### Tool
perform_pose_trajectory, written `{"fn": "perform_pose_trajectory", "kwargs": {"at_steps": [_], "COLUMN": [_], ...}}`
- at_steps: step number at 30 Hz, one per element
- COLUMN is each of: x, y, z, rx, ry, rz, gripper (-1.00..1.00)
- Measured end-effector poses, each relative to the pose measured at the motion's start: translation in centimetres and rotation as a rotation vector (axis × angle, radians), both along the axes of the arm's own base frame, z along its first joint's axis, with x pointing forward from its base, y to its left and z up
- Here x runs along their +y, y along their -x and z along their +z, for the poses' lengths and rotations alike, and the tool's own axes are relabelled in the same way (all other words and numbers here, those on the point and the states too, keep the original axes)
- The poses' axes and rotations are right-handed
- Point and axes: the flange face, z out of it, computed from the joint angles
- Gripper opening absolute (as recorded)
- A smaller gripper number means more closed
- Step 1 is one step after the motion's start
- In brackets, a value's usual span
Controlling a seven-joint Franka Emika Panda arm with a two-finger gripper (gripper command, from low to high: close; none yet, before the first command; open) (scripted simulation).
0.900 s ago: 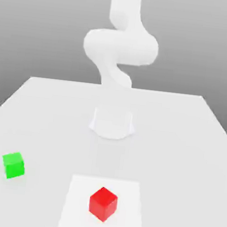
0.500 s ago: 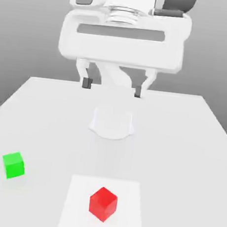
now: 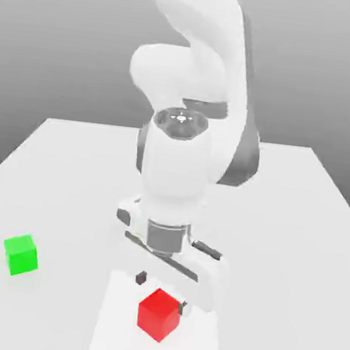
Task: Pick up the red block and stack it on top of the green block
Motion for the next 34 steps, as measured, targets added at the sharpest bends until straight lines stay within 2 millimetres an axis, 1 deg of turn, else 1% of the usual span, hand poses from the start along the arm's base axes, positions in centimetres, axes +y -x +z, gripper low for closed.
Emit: {"fn": "perform_pose_trajectory", "kwargs": {"at_steps": [1, 6, 7, 8, 10, 13, 14, 15, 16, 18, 21, 24, 25, 27, 30, 31, 34], "x": [0.0, 0.0, 0.0, 0.0, 0.0, 0.0, -1.0, -3.1, -6.0, -12.1, -19.6, -26.2, -27.7, -28.7, -28.0, -27.9, -27.9], "y": [0.1, 0.0, 0.1, 0.1, -0.1, 0.0, 0.1, 0.3, 0.8, 2.3, 5.9, 10.7, 12.1, 13.0, 12.4, 12.4, 12.4], "z": [-0.8, -0.8, -1.1, -0.8, 0.9, 4.1, 4.9, 5.4, 5.9, 6.6, 7.6, 8.6, 8.7, 7.4, 4.2, 3.2, 3.2], "rx": [0.001, -0.002, -0.001, -0.001, -0.001, -0.001, 0.0, 0.001, 0.002, 0.003, 0.004, 0.002, 0.001, 0.0, 0.0, 0.0, 0.0], "ry": [0.0, 0.0, 0.001, 0.0, 0.0, 0.0, 0.003, 0.007, 0.01, 0.015, 0.015, 0.008, 0.004, 0.001, 0.0, 0.0, 0.0], "rz": [0.0, 0.0, 0.001, 0.0, -0.001, 0.0, -0.027, -0.082, -0.162, -0.329, -0.562, -0.794, -0.854, -0.895, -0.875, -0.874, -0.874], "gripper": [-1.0, -1.0, -1.0, -1.0, -1.0, -1.0, -1.0, -1.0, -1.0, -1.0, -1.0, -1.0, -1.0, -1.0, -1.0, 1.0, 1.0]}}
